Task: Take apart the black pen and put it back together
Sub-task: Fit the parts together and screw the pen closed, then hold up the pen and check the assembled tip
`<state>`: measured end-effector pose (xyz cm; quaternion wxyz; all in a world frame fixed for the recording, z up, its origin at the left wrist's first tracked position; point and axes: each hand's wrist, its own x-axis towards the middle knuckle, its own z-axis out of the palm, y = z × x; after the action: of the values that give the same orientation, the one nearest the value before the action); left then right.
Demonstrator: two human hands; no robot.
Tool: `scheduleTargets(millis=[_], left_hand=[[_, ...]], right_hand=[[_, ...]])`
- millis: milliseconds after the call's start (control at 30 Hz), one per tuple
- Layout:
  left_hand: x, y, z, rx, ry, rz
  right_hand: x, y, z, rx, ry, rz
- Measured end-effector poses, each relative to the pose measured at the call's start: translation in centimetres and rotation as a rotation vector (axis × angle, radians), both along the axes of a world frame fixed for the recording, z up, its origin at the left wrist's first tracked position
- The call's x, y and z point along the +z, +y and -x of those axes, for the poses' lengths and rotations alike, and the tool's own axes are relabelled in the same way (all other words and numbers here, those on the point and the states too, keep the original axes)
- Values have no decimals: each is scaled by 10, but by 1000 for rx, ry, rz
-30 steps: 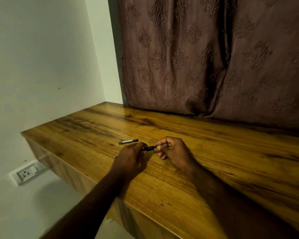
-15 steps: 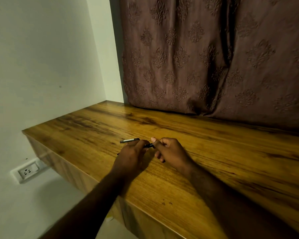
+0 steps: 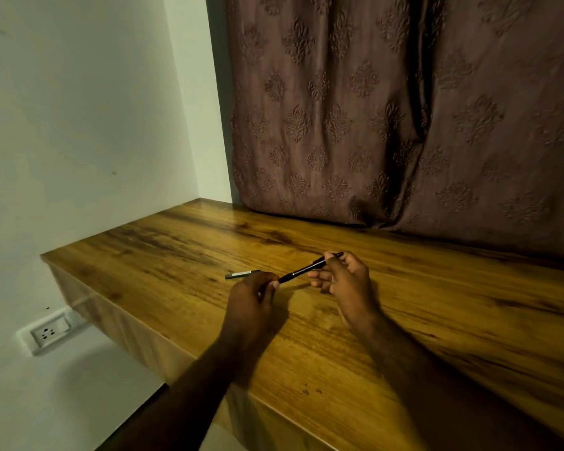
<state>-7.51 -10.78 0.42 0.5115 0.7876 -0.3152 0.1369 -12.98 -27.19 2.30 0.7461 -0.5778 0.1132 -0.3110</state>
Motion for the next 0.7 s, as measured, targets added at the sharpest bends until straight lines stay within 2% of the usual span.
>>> scheduleTargets(millis=[33, 133, 167, 233, 300, 367, 567, 700], left_hand=[[0, -2, 3, 28, 39, 11], [-1, 2, 3, 129, -55, 7], [2, 5, 6, 117, -9, 43], [2, 7, 13, -31, 201, 119], [-3, 4, 19, -231, 513, 253], [-7, 2, 21, -320, 670, 379], [-6, -1, 27, -321, 667, 334], [-6, 0, 22, -303, 674, 349]], right_hand=[[0, 2, 1, -3, -3, 0], [1, 8, 3, -31, -21, 18], [1, 8, 4, -33, -24, 25], [-1, 9, 6, -5, -25, 33], [-2, 11, 6, 18, -21, 53], [-2, 13, 5, -11, -9, 65], [-2, 17, 4, -156, 7, 130], [-1, 26, 8, -82, 36, 252]])
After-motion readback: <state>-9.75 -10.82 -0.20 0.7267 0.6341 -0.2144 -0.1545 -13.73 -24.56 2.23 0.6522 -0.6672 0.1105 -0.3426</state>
